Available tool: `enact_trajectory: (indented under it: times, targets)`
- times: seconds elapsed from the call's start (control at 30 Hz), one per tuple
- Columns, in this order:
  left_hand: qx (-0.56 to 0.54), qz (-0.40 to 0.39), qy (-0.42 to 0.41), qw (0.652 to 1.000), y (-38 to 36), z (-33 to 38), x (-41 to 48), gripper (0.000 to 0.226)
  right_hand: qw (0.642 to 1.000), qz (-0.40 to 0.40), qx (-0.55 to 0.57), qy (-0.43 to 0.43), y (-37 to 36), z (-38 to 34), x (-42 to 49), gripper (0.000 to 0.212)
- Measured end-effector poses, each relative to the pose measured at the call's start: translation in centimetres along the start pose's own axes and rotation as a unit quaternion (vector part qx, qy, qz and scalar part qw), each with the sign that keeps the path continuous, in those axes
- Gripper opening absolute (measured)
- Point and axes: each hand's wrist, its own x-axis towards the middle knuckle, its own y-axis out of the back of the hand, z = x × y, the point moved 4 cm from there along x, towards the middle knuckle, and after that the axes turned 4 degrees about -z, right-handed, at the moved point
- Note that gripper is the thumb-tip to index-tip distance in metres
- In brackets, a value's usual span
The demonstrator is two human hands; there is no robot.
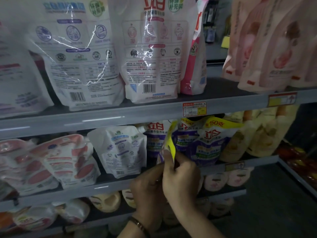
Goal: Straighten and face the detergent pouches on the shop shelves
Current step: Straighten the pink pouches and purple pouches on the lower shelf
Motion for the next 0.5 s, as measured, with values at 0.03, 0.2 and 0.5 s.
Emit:
enact_trajectory:
  times: [0.03,0.2,0.5]
  targets:
    - [-0.006,0.004,-0.015,1.000,-0.1,0.0,0.0,0.019,1.000,0.012,-0.001,-0.002,0.2,0.1,0.0,0.040]
    - [-0.025,-0.053,-0.059,0.997,-0.9,-0.3,-0.8,0.032,0.998,0.041,0.028,-0.026,0.8,2.3,0.9,0.045]
    - [-0.080,-0.062,0.135,0.986,-0.8,-6.0,2.1,0.014,0.991,-0.047,0.122,0.011,2.4,3.5,3.5,0.011]
